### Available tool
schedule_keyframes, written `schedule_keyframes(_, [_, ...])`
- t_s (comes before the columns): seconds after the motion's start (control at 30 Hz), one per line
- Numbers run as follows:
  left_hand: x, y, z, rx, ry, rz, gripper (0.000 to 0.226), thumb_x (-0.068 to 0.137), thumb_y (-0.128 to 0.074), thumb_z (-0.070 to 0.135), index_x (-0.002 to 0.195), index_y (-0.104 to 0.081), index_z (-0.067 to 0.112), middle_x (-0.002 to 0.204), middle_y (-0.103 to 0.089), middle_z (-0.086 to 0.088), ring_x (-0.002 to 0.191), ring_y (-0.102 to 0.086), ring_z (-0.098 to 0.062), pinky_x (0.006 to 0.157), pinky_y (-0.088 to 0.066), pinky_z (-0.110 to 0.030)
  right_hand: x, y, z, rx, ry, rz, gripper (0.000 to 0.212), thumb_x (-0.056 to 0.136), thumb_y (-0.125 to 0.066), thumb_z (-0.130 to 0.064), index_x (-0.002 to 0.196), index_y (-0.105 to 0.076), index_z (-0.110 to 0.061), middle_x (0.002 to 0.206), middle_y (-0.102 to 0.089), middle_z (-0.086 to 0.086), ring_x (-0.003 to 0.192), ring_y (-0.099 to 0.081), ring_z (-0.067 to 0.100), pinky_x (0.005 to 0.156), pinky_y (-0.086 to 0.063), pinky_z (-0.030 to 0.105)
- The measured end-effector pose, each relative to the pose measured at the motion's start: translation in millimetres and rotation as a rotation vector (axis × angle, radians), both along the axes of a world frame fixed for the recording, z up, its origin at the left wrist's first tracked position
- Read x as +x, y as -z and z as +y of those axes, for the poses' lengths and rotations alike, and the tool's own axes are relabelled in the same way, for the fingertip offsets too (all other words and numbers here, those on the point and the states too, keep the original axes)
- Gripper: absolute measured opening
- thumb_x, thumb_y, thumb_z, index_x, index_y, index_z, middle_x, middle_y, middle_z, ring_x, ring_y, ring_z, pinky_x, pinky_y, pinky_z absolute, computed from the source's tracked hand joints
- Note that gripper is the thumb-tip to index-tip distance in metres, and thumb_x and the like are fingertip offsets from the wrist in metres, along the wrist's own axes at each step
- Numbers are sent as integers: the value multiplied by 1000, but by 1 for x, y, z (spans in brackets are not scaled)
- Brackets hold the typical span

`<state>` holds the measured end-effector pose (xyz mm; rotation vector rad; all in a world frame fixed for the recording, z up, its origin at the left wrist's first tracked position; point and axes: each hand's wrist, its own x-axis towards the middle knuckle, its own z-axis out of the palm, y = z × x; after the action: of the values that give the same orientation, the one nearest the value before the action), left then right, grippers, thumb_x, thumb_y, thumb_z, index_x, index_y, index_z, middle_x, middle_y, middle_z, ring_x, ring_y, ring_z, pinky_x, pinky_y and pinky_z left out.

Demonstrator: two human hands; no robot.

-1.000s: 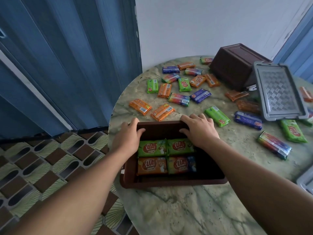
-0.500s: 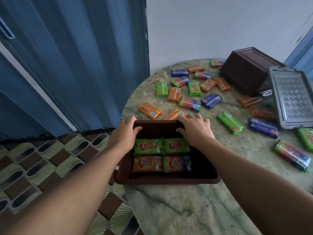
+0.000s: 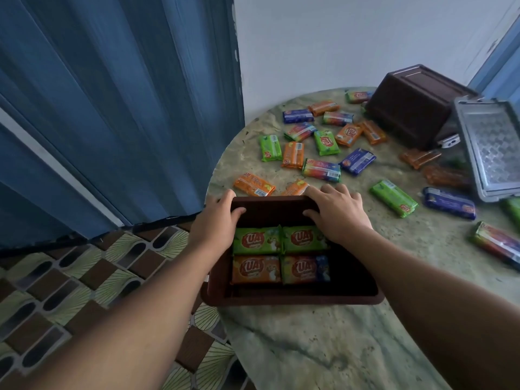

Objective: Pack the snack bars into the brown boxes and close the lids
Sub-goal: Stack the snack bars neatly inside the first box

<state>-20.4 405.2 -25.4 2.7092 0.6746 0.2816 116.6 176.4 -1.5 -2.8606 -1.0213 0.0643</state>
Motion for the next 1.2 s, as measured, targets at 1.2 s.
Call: schedule_keyframes(1.2, [134, -18, 51, -112, 219, 362, 13, 91, -71, 25, 103, -69, 21, 105, -69, -2, 95, -65, -24, 78, -51, -33, 89, -16, 88, -234, -27, 388, 55, 90, -77, -19, 139, -55, -32, 136, -60, 5, 119, -59, 27, 94, -53, 41])
